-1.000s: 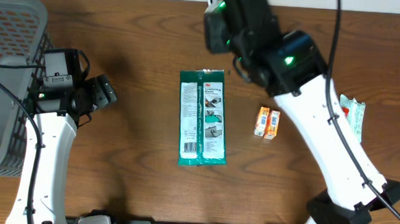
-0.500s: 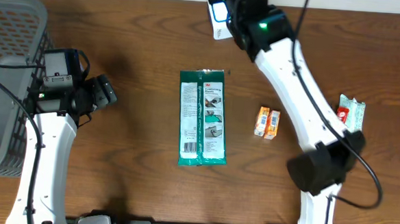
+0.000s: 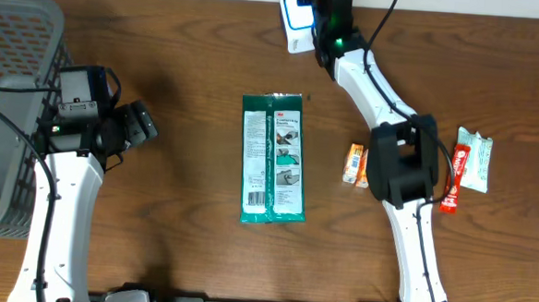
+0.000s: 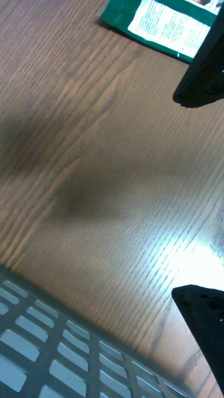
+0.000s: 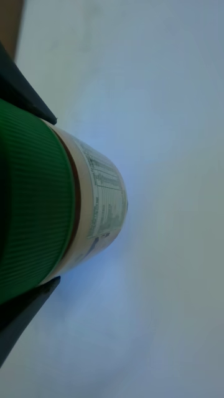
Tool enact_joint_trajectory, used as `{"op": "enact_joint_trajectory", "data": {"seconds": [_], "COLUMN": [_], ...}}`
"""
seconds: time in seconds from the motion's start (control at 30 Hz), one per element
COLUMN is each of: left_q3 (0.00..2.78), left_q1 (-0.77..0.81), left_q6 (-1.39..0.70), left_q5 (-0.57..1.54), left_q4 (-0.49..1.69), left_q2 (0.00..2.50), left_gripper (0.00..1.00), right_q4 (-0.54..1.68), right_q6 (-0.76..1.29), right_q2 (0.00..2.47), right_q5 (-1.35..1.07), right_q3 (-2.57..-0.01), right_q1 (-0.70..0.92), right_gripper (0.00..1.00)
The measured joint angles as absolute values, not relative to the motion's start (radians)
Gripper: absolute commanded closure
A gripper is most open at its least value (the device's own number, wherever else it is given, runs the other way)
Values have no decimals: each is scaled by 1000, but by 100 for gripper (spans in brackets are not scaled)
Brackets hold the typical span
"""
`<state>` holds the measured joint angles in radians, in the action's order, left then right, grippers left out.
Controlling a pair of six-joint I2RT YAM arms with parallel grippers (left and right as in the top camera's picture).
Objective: Scan the item barcode
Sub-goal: 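Lift the jar with the right gripper and hold it under the scanner, then carry the jar right and set it beside the red tube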
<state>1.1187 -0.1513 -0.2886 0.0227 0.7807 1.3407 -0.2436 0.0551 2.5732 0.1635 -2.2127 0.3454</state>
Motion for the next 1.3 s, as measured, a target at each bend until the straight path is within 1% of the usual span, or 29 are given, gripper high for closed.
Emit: {"op": "enact_joint_trajectory", "data": {"seconds": [0.17, 0.43, 0.6, 0.73, 0.77, 0.87, 1.03, 1.1, 1.2, 1.3], "left_q3": [1119, 1119, 1118, 1119, 1119, 1118, 1119, 1118, 1119, 1118], "left_q1": [-151, -151, -151, -151, -151, -151, -151, -151, -151, -151], "left_q6": [-289, -289, -289, -289, -289, -289, -289, -289, -289, -289], "left_q5": [23, 23, 23, 23, 23, 23, 23, 23, 23, 23], "left_q4": [781, 781, 781, 782, 780, 780, 781, 781, 781, 781], "left_q2": [1341, 1341, 1341, 1341, 1341, 1341, 1341, 1341, 1341, 1341], "left_gripper": [8, 8, 8, 8, 8, 8, 8, 8, 8, 8], "right_q4": [-273, -276, -143, 116, 229, 470, 805, 944, 1176, 1356], "right_q6": [55, 64, 104, 118, 120, 113, 94, 91, 87, 87], "right_q2": [2625, 2626, 2610, 2524, 2466, 2300, 1990, 1905, 1851, 1892], "right_q5": [48, -6, -9, -22, -33, -48, 9, 35, 63, 80], "right_q3": [-2210, -2210, -2210, -2204, -2197, -2192, -2220, -2242, -2261, -2246], "right_q1": [331, 331, 331, 329, 328, 321, 296, 273, 211, 149], "right_gripper": [99, 99, 99, 99, 99, 99, 99, 99, 99, 99]}}
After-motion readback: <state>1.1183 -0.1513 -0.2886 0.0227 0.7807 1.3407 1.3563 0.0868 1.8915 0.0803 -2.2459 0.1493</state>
